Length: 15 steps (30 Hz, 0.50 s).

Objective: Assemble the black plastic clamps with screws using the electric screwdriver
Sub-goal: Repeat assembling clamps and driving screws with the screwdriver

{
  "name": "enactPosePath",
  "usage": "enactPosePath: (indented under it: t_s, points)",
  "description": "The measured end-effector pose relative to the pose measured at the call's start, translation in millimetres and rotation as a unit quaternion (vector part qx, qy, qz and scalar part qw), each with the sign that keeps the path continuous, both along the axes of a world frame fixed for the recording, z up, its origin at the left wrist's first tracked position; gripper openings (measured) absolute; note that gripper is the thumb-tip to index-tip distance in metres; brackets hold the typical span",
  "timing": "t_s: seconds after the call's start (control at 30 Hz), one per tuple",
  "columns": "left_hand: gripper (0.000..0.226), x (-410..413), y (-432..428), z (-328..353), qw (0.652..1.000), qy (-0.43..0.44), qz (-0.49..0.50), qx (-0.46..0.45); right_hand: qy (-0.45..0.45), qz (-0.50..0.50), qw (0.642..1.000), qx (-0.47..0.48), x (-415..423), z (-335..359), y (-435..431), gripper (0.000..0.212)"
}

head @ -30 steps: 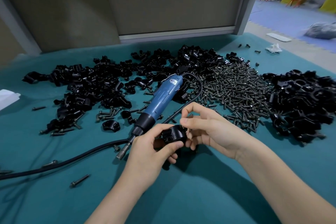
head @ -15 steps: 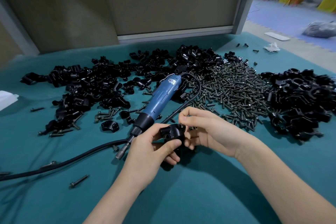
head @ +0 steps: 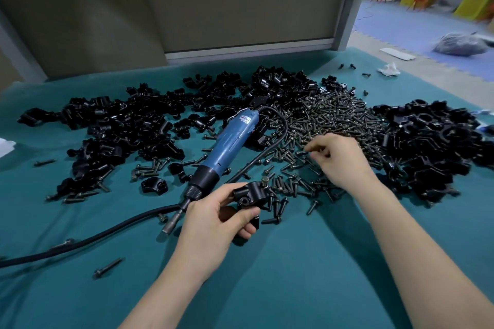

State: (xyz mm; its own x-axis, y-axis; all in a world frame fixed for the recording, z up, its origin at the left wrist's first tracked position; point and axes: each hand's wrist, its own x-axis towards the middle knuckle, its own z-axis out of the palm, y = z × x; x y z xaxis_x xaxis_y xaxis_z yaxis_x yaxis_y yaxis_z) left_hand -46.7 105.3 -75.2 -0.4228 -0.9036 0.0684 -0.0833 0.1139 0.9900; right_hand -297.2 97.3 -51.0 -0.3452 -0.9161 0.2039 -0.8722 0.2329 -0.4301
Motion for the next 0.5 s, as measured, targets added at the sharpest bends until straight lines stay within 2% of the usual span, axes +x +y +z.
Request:
enactPosePath:
  t_s: [0.17, 0.3, 0.4, 0.5]
  points:
    - [0.045, 0, 0, 1, 1.000, 0.000, 0.002, -0.001, -0.044, 0.015, 0.999, 0.018, 0, -6, -2, 0.014]
    - [0.044, 0, 0, 1, 1.000, -0.003, 0.002, -0.004, -0.014, 0.016, 1.000, 0.016, 6, -6, -4, 0.014]
    - [0.043, 0, 0, 1, 1.000, -0.005, 0.001, -0.004, 0.021, 0.026, 0.999, 0.020, 10, -5, -4, 0.005]
    - [0.042, 1, 0, 1, 1.000, -0.007, 0.000, 0.000, 0.030, 0.066, 0.997, 0.003, 12, -3, -2, 0.008]
